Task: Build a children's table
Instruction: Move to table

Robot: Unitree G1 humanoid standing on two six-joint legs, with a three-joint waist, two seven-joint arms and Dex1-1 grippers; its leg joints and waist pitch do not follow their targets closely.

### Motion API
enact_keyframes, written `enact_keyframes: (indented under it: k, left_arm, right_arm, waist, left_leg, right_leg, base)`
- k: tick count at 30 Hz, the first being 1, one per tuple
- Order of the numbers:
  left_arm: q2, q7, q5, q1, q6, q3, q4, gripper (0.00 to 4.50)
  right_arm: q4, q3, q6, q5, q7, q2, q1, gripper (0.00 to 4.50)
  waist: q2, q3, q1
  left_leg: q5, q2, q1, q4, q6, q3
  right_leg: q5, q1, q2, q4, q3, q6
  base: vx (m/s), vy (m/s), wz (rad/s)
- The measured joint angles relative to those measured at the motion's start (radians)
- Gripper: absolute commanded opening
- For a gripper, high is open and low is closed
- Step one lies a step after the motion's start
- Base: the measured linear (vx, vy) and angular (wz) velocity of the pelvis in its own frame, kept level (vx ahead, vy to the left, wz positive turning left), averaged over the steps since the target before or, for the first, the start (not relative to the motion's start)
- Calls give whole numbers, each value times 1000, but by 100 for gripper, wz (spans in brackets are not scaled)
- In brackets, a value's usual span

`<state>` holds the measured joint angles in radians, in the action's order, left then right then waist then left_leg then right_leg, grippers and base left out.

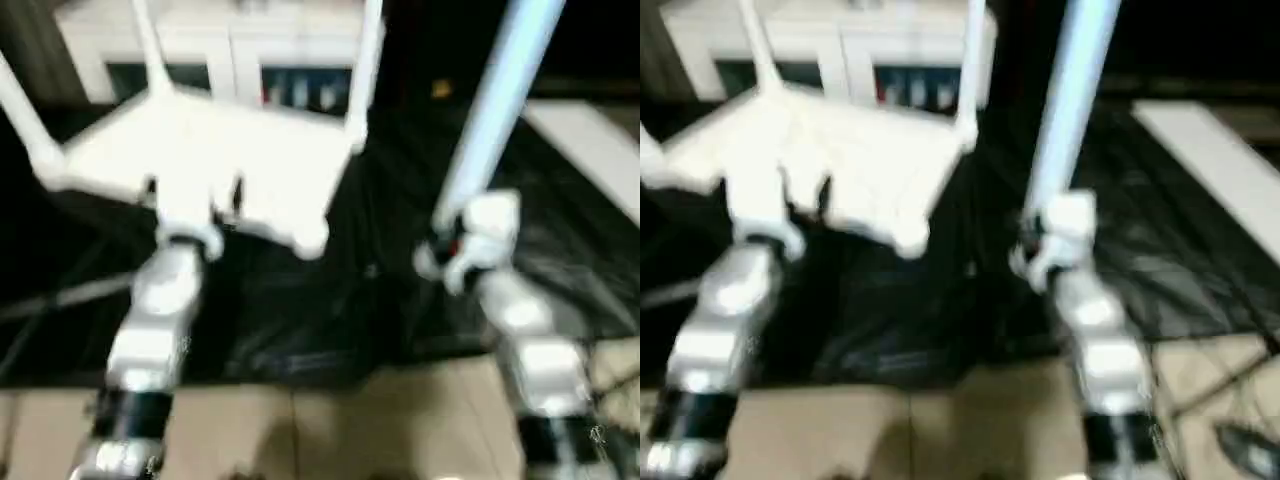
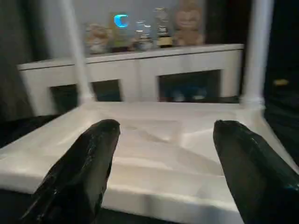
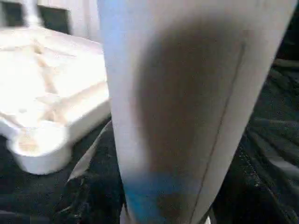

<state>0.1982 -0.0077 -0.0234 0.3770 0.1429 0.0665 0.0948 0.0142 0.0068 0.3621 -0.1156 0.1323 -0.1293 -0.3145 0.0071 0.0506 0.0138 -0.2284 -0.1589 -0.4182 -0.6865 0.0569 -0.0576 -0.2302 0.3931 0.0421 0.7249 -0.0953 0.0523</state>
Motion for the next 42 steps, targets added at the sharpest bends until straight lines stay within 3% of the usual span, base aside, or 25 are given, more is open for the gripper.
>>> enact_keyframes:
  k: [2, 5, 10, 14, 15, 16, 17, 18, 19, 21, 23, 24, 26, 27, 29, 30, 31, 33, 34, 35, 36, 37, 38, 40, 42]
  left_arm:
    - [-3, 3, 0, 0, 2, 6, 0, 368]
    - [-17, -26, -4, 4, 2, -25, 2, 368]
    - [-22, -50, -18, 9, 1, -44, 2, 368]
    - [-18, -56, -14, 8, -4, -41, 2, 368]
    - [-11, -58, -11, 13, -6, -41, 2, 368]
    - [-12, -62, -10, 23, -7, -44, 1, 368]
    - [-13, -65, -10, 26, -10, -44, -5, 368]
    - [-16, -65, -9, 11, -13, -40, -4, 368]
    - [-15, -65, -9, 4, -10, -39, 0, 368]
    - [-26, -67, -9, 3, -10, -51, 0, 368]
    - [-23, -68, -9, 12, -13, -55, -6, 368]
    - [-14, -68, -9, 12, -13, -48, -5, 368]
    - [8, -65, -3, 1, -10, -17, 6, 368]
    - [9, -65, -1, 0, -9, -12, 10, 368]
    - [1, -66, 0, 3, -11, -18, 9, 368]
    - [0, -67, 0, 4, -12, -23, 9, 368]
    - [-20, -68, 1, 5, -12, -32, 12, 368]
    - [-43, -76, 1, 4, -12, -82, 12, 368]
    - [-42, -76, 1, 4, -12, -84, 12, 368]
    - [-36, -76, 1, 7, -14, -81, 10, 368]
    - [-29, -76, 1, 8, -17, -78, 9, 368]
    - [-27, -76, 2, 8, -19, -72, 7, 368]
    - [-20, -76, 4, 4, -20, -67, 7, 368]
    - [-8, -74, 9, -2, -20, -41, 11, 368]
    - [-2, -73, 11, -1, -20, -31, 10, 368]
  right_arm:
    - [-8, 0, -3, 0, 7, -6, -3, 188]
    - [2, -11, -5, 2, 8, -23, 16, 188]
    - [8, -25, -8, 7, 8, -27, 15, 188]
    - [8, -10, -17, 8, 15, -25, 12, 188]
    - [6, -10, -17, 4, 17, -20, 10, 188]
    - [5, -15, -17, 2, 17, -19, 14, 188]
    - [7, -18, -16, 2, 17, -19, 12, 188]
    - [9, -15, -15, 2, 19, -20, 3, 188]
    - [9, -17, -15, 1, 20, -23, 6, 188]
    - [11, -31, -15, 2, 21, -34, 11, 188]
    - [12, -43, -17, 3, 20, -39, 5, 188]
    - [14, -39, -17, 3, 21, -37, 4, 188]
    - [18, 5, -18, 2, 33, -16, -15, 188]
    - [19, 11, -18, 3, 35, -13, -10, 188]
    - [19, 8, -18, 6, 35, -21, -5, 188]
    - [19, 2, -18, 7, 34, -25, -4, 188]
    - [21, -8, -20, 9, 31, -42, 8, 188]
    - [45, -37, -18, 13, 28, -54, 20, 188]
    - [45, -41, -18, 13, 28, -54, 20, 188]
    - [39, -42, -19, 13, 29, -55, 16, 188]
    - [35, -39, -20, 13, 29, -54, 10, 188]
    - [33, -38, -21, 13, 29, -55, 2, 188]
    - [33, -37, -23, 13, 29, -44, 3, 188]
    - [32, 10, -22, 12, 43, -27, 0, 188]
    - [31, 17, -19, 10, 60, -34, -1, 188]
  waist:
    - [-13, -6, -11]
    - [-23, -4, -52]
    - [-18, 1, -74]
    - [9, 24, -66]
    - [15, 32, -76]
    - [4, 33, -85]
    - [-33, 27, -102]
    - [-39, 25, -118]
    - [-39, 26, -137]
    - [-16, 16, -170]
    - [14, -6, -166]
    - [9, -10, -155]
    - [-7, -15, -117]
    - [-10, -17, -102]
    - [-29, -23, -67]
    - [-54, -22, -52]
    - [-71, -14, -45]
    - [-65, -11, -48]
    - [-61, -12, -47]
    - [-48, -12, -50]
    - [-20, -11, -50]
    - [6, -10, -51]
    - [22, -6, -48]
    - [14, -7, -30]
    - [12, -8, -21]
  left_leg:
    - [29, 5, -5, 24, -11, -10]
    - [41, 7, 0, 61, -13, -45]
    - [54, -11, 16, 78, 12, -71]
    - [35, -22, 57, 93, 11, -63]
    - [32, -23, 63, 105, 12, -74]
    - [32, -30, 72, 107, 12, -109]
    - [32, -38, 97, 105, 12, -161]
    - [23, -42, 106, 99, 20, -178]
    - [-9, -39, 108, 65, 13, -164]
    - [-37, -13, 95, 7, -12, -93]
    - [-4, -17, 90, 59, 8, -67]
    - [-9, -14, 91, 65, 2, -60]
    - [-20, 6, 94, 75, -10, -38]
    - [-33, 11, 103, 76, -15, -27]
    - [-48, 24, 112, 75, -14, -33]
    - [-58, 39, 122, 75, -17, -47]
    - [-86, 51, 125, 50, -43, -56]
    - [-112, 60, 97, -52, -105, -41]
    - [-108, 65, 83, -72, -97, -40]
    - [-94, 66, 58, -74, -72, -39]
    - [-78, 48, 38, -31, -47, -36]
    - [-46, 27, 29, 22, -33, -33]
    - [-10, 10, 39, 19, -27, -33]
    - [-22, 23, 52, 30, -41, -30]
    - [-34, 31, 64, 34, -48, -33]
  right_leg:
    - [-35, -16, 0, -37, 12, -9]
    - [-28, -6, 12, -47, 24, -47]
    - [-23, -4, 14, -51, 20, -46]
    - [-25, -60, 17, -118, -21, -47]
    - [-65, -78, 22, -68, -30, -35]
    - [-94, -89, 33, -3, -23, -29]
    - [-134, -108, 41, 10, 14, -23]
    - [-160, -122, 36, 6, 35, -50]
    - [-161, -128, 26, -2, 51, -49]
    - [-150, -155, -8, -39, 78, -45]
    - [-133, -161, -35, -78, 64, -49]
    - [-132, -155, -31, -87, 58, -50]
    - [-133, -86, -2, 12, 42, -63]
    - [-130, -36, 14, 50, 37, -86]
    - [-102, 37, 41, 28, 45, -109]
    - [-59, 44, 58, -43, 63, -85]
    - [-10, 35, 63, -34, 84, -73]
    - [-15, -6, 44, -64, 86, -57]
    - [-15, -18, 41, -74, 83, -55]
    - [-17, -43, 28, -91, 74, -51]
    - [-22, -68, 12, -105, 49, -49]
    - [-28, -82, -1, -108, 24, -52]
    - [-36, -99, -6, -109, 5, -56]
    - [-67, -77, 4, -51, 5, -9]
    - [-70, -35, 5, 16, 11, -27]
  base:
    - [-91, -57, 3]
    - [-112, -81, -8]
    - [-81, -26, -8]
    - [-38, 58, -10]
    - [-52, 71, -15]
    - [52, -36, -14]
    - [52, -36, -14]
    - [136, -102, -31]
    - [121, -54, -45]
    - [143, -35, -35]
    - [155, 37, 3]
    - [211, 52, 6]
    - [220, -10, -7]
    - [162, -30, -19]
    - [141, -35, -14]
    - [118, -56, 0]
    - [138, -71, 2]
    - [150, -66, -1]
    - [141, -25, -10]
    - [141, -25, -10]
    - [142, 21, -7]
    - [171, 83, -9]
    - [171, 83, -9]
    - [195, 70, 1]
    - [156, 34, 9]
